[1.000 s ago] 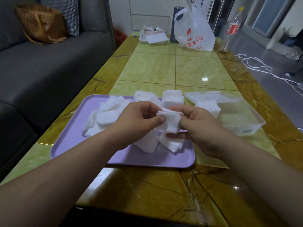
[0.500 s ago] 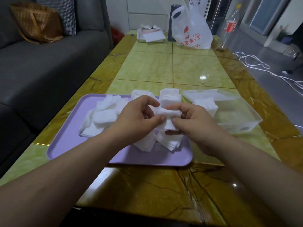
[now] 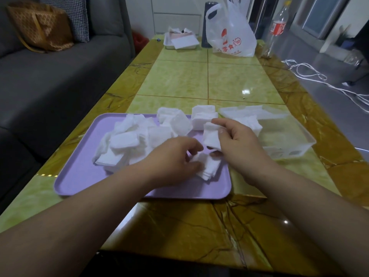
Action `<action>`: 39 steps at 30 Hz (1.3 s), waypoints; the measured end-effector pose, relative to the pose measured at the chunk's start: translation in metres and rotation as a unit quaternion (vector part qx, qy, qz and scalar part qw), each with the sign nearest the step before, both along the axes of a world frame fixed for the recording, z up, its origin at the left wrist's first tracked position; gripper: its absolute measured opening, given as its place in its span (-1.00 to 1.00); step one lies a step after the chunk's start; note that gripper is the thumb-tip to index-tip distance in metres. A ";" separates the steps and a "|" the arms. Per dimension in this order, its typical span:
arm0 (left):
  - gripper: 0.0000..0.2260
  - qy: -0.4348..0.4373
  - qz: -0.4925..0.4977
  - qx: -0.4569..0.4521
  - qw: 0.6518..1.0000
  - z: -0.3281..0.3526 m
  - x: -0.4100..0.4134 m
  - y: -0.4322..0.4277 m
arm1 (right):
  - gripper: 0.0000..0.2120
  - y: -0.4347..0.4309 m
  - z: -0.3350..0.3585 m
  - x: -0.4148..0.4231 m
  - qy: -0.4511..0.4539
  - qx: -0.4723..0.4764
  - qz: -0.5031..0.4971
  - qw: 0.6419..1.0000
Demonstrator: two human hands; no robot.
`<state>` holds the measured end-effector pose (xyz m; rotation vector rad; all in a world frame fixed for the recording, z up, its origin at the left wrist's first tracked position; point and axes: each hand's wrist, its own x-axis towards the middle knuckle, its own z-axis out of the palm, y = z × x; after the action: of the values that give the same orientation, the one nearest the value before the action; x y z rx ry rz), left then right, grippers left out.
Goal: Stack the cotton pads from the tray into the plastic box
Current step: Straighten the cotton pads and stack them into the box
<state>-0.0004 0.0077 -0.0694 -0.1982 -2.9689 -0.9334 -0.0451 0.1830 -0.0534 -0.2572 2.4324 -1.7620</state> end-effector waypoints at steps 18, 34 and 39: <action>-0.92 0.008 0.073 0.092 0.993 -0.001 -0.004 -0.009 | -0.70 0.001 0.000 -0.002 -0.004 -0.015 -0.064 0.998; -0.93 0.001 0.077 0.331 0.941 0.024 0.007 -0.015 | -0.67 0.001 0.005 -0.003 -0.005 -0.066 -0.037 0.997; -0.95 0.022 0.074 0.345 0.935 0.024 0.004 -0.011 | -0.64 -0.001 0.007 0.000 -0.086 -0.127 0.059 0.986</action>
<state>0.0040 -0.0030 -0.0457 0.0255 -2.3736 -1.8179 -0.0456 0.1815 -0.0469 -0.2554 2.0334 -1.9502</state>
